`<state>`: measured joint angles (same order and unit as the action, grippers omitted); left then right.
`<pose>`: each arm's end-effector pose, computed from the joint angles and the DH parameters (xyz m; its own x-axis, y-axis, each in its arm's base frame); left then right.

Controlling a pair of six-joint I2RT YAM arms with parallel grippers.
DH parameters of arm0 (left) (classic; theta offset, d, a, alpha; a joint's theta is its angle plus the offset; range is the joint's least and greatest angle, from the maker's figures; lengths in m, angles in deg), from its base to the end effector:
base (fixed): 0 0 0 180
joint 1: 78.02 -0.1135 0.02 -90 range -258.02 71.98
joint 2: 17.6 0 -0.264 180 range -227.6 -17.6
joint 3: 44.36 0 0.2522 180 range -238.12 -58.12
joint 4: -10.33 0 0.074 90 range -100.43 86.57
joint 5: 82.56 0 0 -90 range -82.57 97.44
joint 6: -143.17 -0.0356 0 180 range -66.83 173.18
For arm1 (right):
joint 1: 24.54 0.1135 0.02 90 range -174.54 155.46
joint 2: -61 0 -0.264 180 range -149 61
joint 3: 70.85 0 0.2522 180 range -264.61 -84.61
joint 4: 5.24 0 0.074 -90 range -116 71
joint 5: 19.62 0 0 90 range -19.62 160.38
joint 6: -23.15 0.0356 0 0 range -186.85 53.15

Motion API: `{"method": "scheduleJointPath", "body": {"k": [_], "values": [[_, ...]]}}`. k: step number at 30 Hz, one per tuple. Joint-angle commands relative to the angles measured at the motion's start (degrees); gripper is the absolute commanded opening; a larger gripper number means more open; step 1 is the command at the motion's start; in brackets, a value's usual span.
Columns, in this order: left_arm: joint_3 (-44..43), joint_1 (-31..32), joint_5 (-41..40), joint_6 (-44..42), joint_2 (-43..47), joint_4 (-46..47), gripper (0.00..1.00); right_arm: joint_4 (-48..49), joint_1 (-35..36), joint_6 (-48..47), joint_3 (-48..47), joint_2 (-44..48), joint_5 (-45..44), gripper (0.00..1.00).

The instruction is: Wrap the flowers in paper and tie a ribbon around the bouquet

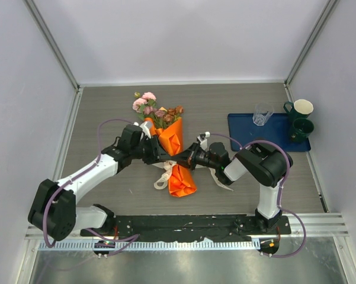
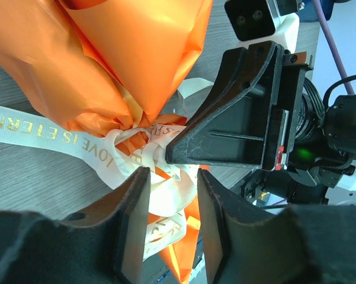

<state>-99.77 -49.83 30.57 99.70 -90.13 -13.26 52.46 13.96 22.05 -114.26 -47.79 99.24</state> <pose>0.2249 -0.1364 0.2215 -0.9012 -0.2742 -0.3356 0.0622 0.6845 -0.7264 0.2353 0.2091 0.1201 -0.9214 0.3860 0.0455 0.0869 0.0906 0.9921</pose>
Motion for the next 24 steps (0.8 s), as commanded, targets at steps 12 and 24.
{"method": "scheduleJointPath", "body": {"k": [12, 24], "values": [[0.5, 1.0, 1.2, 1.3, -1.5, 3.4, 0.22, 3.2, 0.1, -0.3, 0.3, 0.6, 0.3, 0.01], [0.6, 1.8, 1.9, 1.2, -3.1, 3.8, 0.29, 3.9, 0.1, 0.0, 0.1, 0.4, 0.3, 0.00]]}}
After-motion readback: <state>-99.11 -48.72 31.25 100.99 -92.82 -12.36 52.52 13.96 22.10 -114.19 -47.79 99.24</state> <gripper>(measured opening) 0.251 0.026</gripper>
